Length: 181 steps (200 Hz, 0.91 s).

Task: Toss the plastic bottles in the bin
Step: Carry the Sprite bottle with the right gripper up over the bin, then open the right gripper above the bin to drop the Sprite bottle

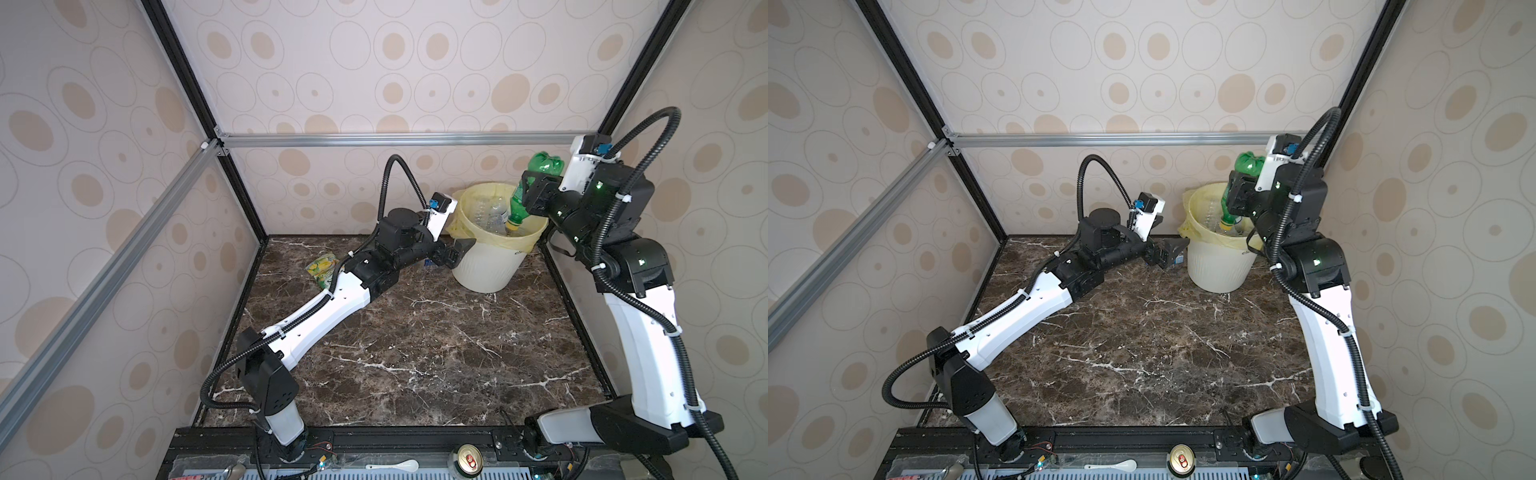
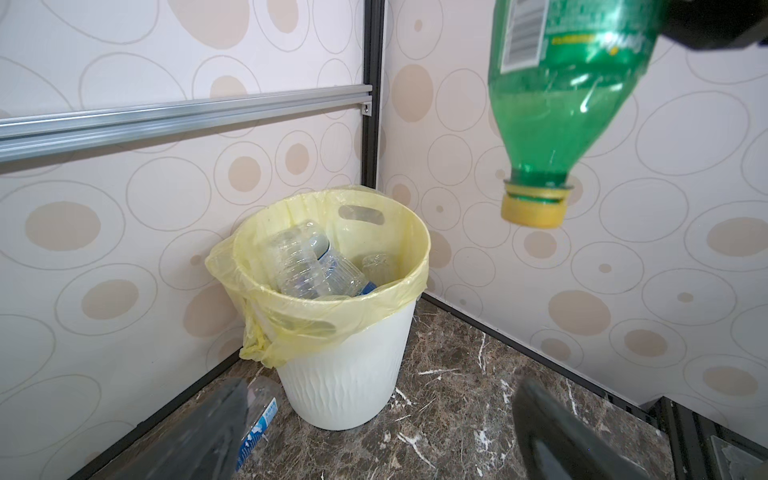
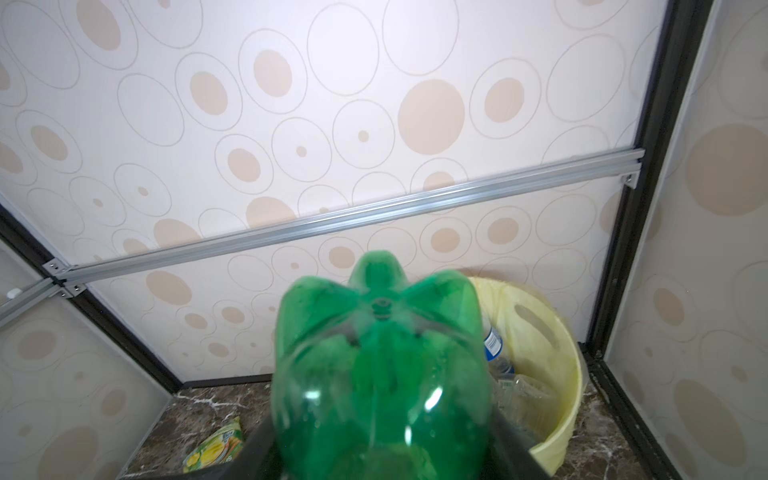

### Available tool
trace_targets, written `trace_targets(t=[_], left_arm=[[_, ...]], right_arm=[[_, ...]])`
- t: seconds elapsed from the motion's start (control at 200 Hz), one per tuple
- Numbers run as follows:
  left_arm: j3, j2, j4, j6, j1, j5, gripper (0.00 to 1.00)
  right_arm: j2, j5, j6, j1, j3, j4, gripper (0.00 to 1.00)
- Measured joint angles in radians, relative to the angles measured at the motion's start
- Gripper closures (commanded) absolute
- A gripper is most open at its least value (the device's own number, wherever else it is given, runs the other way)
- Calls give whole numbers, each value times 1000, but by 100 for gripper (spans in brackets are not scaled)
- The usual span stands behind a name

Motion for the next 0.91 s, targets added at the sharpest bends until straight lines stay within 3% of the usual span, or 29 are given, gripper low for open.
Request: trace_targets(t=[0.075, 0.29, 0.355, 0.43, 0.495, 0.655, 0.905], left_arm=[[0, 0, 0, 8, 0, -3, 1], [-11, 0, -3, 21, -1, -19, 1], [-28, -3, -5, 23, -1, -24, 1], [-60, -11, -8, 22, -1, -28, 1], [-92, -19, -8, 22, -1, -30, 1], [-135, -25, -8, 10, -1, -30, 1], [-150, -32, -7, -18, -1, -40, 1]], right_arm=[[72, 11, -13, -37, 61, 3, 47], [514, 43, -5, -172, 492, -141, 1], [637, 51, -3, -190, 589, -220, 0], [690, 54, 3, -195, 592, -298, 0], [664, 51, 6, -195, 503, -311, 0], [432, 34, 8, -191, 158, -255, 0], [254, -8, 19, -191, 82, -167, 0]])
